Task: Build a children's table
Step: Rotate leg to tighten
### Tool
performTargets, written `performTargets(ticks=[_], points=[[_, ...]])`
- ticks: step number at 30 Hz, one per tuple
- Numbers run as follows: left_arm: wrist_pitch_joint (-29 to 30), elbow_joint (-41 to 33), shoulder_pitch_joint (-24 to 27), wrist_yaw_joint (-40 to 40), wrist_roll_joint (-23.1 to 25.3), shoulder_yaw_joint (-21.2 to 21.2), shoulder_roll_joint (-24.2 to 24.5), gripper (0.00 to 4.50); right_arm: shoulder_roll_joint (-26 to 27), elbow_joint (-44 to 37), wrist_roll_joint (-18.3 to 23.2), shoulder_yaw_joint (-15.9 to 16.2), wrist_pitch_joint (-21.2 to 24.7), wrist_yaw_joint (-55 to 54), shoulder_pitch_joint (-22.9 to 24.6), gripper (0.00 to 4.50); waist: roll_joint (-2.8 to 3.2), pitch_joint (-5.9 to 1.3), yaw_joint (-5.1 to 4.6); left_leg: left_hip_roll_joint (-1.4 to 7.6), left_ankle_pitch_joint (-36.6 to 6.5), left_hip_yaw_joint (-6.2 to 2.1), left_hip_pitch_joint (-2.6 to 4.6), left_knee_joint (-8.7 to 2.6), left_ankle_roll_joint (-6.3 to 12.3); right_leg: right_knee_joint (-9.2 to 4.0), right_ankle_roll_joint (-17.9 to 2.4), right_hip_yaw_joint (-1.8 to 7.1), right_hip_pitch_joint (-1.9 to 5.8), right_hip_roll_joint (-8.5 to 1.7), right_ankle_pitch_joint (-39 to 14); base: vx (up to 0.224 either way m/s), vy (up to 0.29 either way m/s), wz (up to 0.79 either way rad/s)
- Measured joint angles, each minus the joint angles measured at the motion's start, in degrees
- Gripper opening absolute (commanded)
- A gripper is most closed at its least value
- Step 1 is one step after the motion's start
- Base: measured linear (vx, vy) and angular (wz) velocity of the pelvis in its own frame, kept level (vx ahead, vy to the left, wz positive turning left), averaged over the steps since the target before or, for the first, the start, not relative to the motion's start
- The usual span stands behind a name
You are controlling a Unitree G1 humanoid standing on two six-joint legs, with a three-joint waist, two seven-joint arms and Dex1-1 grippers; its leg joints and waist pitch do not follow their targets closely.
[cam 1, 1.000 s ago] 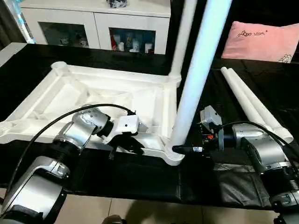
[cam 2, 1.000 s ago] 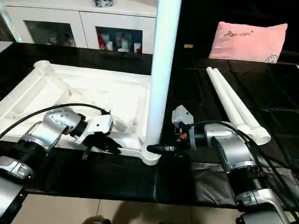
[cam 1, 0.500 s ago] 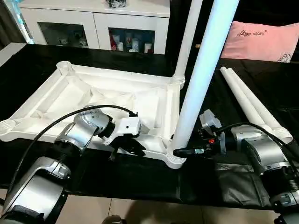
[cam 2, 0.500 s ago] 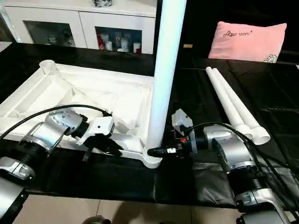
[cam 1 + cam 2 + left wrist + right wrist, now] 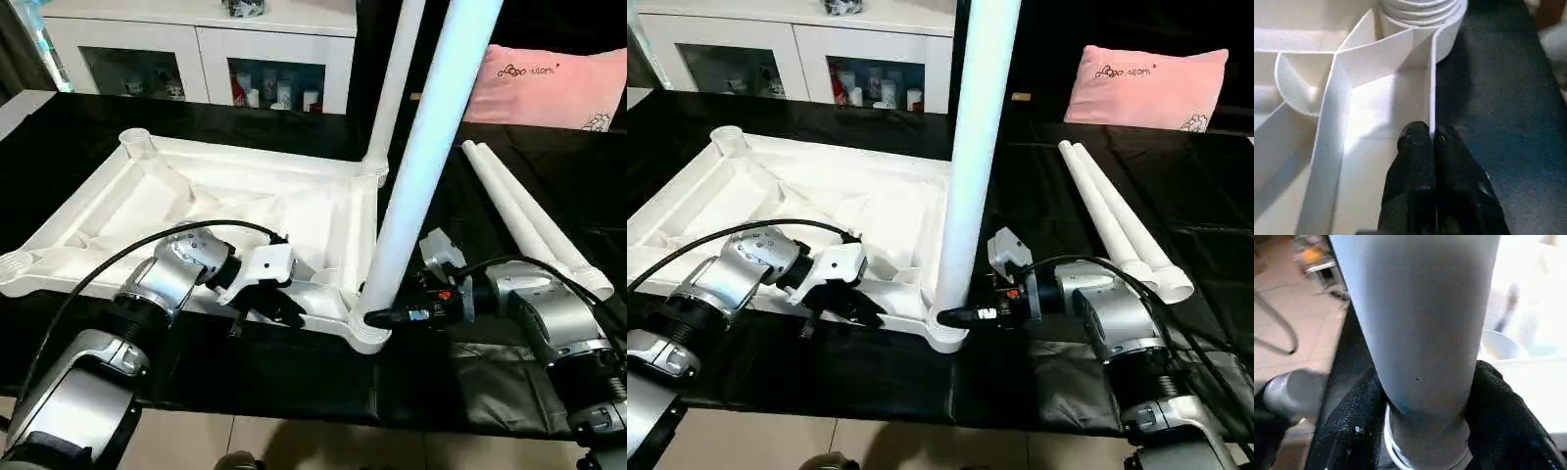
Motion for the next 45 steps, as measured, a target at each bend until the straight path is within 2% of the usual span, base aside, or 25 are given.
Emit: performTargets(ticks=[3, 7, 9, 12, 15, 18, 19, 24, 25, 27, 30, 33, 37, 40, 45], points=[[4.0, 0.1, 0.0, 5.4, 0.1, 1.8, -1.6, 0.0, 2.2, 0.0, -0.4, -2.5, 2.0, -7.5, 0.0, 1.99, 0.0, 0.0, -0.63, 0.0, 0.0, 0.0, -0.01, 0.12, -0.01, 0.02, 0.0, 0.0, 0.01, 0.0, 0.0, 0.0, 0.0, 0.0], [11.6, 0.7, 0.0, 15.6, 0.1, 5.0, -6.5, 0.0, 7.3, 1.1, -2.5, -7.3, 3.6, -22.0, 0.1, 1.97, -0.04, -0.01, -2.29, 0.0, 0.0, 0.06, 0.0, 0.1, -0.01, -0.01, 0.0, 0.05, -0.02, 0.0, 0.0, 0.0, 0.0, 0.0], [14.3, 0.8, 0.0, 18.8, 0.0, 6.0, -8.3, 0.0, 9.2, 1.3, -3.3, -8.5, 3.7, -27.6, 0.1, 1.96, -0.04, -0.01, -2.89, 0.0, 0.0, 0.06, 0.0, -0.02, -0.02, 0.01, 0.0, 0.04, -0.05, 0.0, 0.0, 0.0, 0.0, 0.0], [17.9, 0.8, -0.3, 23.6, -0.1, 7.5, -10.6, 0.0, 12.1, 2.1, -4.6, -9.5, 4.3, -35.2, -1.2, 1.96, -0.05, -0.02, -3.23, 0.05, 0.0, 0.06, 0.03, -0.11, -0.01, 0.01, 0.0, 0.03, -0.05, 0.06, 0.0, 0.0, 0.0, 0.0], [22.3, 2.6, -2.1, 31.2, 0.0, 9.4, -13.8, 0.0, 18.5, 5.9, -7.0, -11.8, 4.5, -48.4, -4.8, 1.96, -0.04, -0.02, -3.86, 0.05, 0.0, 0.06, 0.06, -0.06, -0.05, 0.02, 0.0, 0.03, -0.06, 0.07, 0.0, 0.0, 0.0, 0.0], [23.7, 2.6, -2.4, 34.2, 0.0, 9.9, -15.4, 0.0, 20.3, 6.7, -8.3, -12.4, 4.4, -53.5, -5.8, 1.96, -0.03, -0.03, -3.9, -0.01, 0.0, 0.06, 0.05, -0.05, -0.04, -0.11, 0.0, 0.03, 0.0, 0.03, 0.0, 0.0, 0.0, 0.0], [23.8, 2.6, -2.5, 34.3, 0.0, 9.9, -15.5, 0.0, 20.5, 6.7, -8.3, -12.7, 4.4, -53.8, -5.8, 2.52, -0.03, -0.03, -3.91, -0.01, 0.0, 0.06, 0.02, -0.06, -0.03, -0.12, 0.0, 0.03, 0.0, 0.03, 0.0, 0.0, 0.0, 0.0], [23.9, 2.3, -2.4, 34.4, 0.1, 9.9, -15.4, 0.0, 21.2, 6.4, -8.3, -13.0, 4.3, -53.8, -5.6, 2.86, -0.03, -0.03, -3.93, 0.01, 0.0, 0.06, 0.03, -0.06, -0.02, -0.08, 0.0, 0.03, -0.01, 0.03, 0.0, 0.0, 0.0, 0.0], [23.8, 2.1, -2.3, 34.3, 0.1, 9.7, -15.2, 0.0, 21.2, 6.0, -8.2, -13.0, 4.3, -53.8, -5.3, 3.1, -0.03, -0.03, -3.93, 0.01, 0.0, 0.06, 0.03, -0.07, -0.02, -0.09, 0.0, 0.03, -0.01, 0.03, 0.0, 0.0, 0.0, 0.0], [23.8, 1.7, -2.1, 34.2, 0.1, 9.6, -15.1, 0.0, 21.4, 5.4, -8.1, -13.0, 4.3, -53.6, -4.9, 3.23, -0.03, -0.03, -3.96, 0.01, 0.0, 0.06, 0.02, -0.08, -0.03, -0.1, 0.0, 0.03, -0.01, 0.03, 0.0, 0.0, 0.0, 0.0], [23.2, 1.4, -1.9, 32.5, 0.0, 9.1, -14.2, 0.0, 20.6, 3.1, -7.0, -12.9, 4.5, -50.6, -2.9, 3.46, -0.03, -0.02, -3.92, 0.0, 0.0, 0.06, 0.01, -0.12, 0.0, -0.1, -0.1, 0.03, -0.02, 0.03, 0.1, 0.0, 0.0, 0.0], [21.8, 1.4, -1.7, 30.1, 0.0, 8.8, -12.5, 0.0, 18.7, 0.0, -5.5, -12.4, 5.6, -45.7, -0.4, 3.78, -0.04, -0.02, -4.11, 0.03, 0.0, 0.06, 0.01, -0.14, 0.02, -0.1, -0.1, 0.03, -0.02, 0.06, 0.1, 0.0, 0.0, 0.0], [19.6, 1.3, -1.4, 26.1, -0.1, 8.4, -9.2, 0.0, 14.4, -3.8, -3.0, -9.1, 6.8, -35.8, 3.7, 4.15, 0.0, 0.02, -4.33, 0.06, 0.0, 0.06, 0.01, -0.15, 0.02, -0.11, -0.1, 0.03, -0.05, 0.09, 0.1, 0.0, 0.0, 0.0], [17.6, 0.6, -0.8, 23.4, -0.1, 7.8, -7.4, 0.0, 11.6, -5.1, -1.7, -7.8, 6.7, -30.1, 4.5, 4.39, 0.02, 0.03, -4.18, 0.05, 0.0, 0.05, 0.0, -0.15, 0.01, -0.12, 0.1, 0.02, -0.05, 0.08, 0.0, 0.0, 0.0, 0.0], [13.3, -0.4, 0.6, 15.9, -0.6, 6.1, -4.2, 0.0, 5.8, -5.8, 0.0, -7.4, 5.4, -20.5, 5.5, 4.46, 0.01, 0.03, -2.92, 0.03, 0.0, 0.05, -0.02, -0.13, 0.01, -0.12, -0.2, 0.03, -0.03, 0.05, 0.1, 0.0, 0.0, 0.0]])
